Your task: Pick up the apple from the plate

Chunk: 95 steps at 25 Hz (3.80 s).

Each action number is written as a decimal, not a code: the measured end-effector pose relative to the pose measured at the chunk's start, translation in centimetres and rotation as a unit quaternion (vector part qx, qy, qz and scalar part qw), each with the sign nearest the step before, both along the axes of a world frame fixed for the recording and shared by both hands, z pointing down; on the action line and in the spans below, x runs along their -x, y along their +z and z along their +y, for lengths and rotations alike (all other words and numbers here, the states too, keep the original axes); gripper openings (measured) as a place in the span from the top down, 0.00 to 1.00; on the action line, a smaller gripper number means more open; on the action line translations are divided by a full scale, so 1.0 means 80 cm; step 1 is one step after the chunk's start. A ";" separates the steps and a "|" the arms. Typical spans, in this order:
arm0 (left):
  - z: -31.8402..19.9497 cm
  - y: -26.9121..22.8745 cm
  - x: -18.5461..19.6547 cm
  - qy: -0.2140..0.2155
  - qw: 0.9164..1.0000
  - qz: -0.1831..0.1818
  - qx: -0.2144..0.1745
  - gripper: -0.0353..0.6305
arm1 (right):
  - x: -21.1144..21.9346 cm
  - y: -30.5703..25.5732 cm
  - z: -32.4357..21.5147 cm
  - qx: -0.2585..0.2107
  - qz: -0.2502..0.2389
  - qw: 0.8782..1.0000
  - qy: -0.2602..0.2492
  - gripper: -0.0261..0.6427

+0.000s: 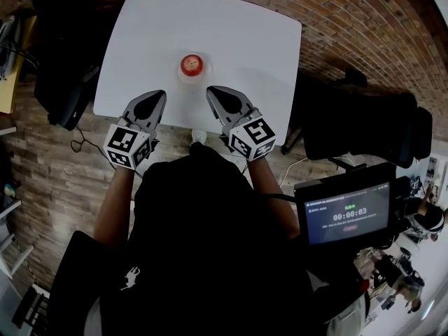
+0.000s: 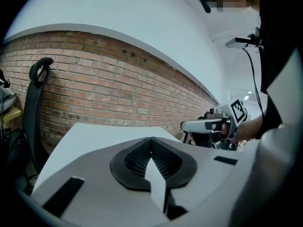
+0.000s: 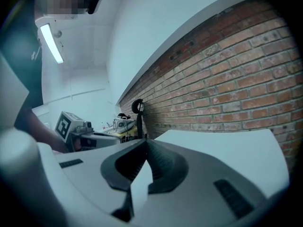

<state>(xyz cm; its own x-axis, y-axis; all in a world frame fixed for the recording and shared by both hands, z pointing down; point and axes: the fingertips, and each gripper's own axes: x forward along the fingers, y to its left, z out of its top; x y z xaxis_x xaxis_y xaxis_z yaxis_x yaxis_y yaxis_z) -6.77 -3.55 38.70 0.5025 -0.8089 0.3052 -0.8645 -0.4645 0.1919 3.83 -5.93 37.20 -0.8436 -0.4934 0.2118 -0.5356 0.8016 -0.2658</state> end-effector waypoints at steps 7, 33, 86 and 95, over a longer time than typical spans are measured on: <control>-0.042 0.006 -0.009 -0.023 1.000 -0.005 0.004 0.94 | -0.012 0.009 -0.042 0.011 0.005 1.000 -0.019 0.96; -0.068 0.022 -0.023 -0.042 0.998 -0.022 0.030 0.94 | -0.002 0.039 -0.074 0.024 0.017 0.998 -0.060 0.96; -0.117 0.154 -0.008 0.040 0.992 -0.037 0.112 0.94 | 0.046 0.196 -0.110 0.054 0.181 0.981 -0.035 0.79; -0.122 0.152 -0.008 0.039 0.993 -0.034 0.108 0.94 | 0.048 0.203 -0.115 0.058 0.187 0.980 -0.041 0.69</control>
<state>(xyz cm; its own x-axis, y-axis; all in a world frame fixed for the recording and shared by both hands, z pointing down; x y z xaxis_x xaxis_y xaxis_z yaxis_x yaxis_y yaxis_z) -6.14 -13.28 50.84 0.5329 -0.6809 0.5024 -0.8421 -0.4850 0.2358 -0.05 -15.11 53.41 -0.7323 -0.3809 0.5645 -0.5474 0.8224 -0.1551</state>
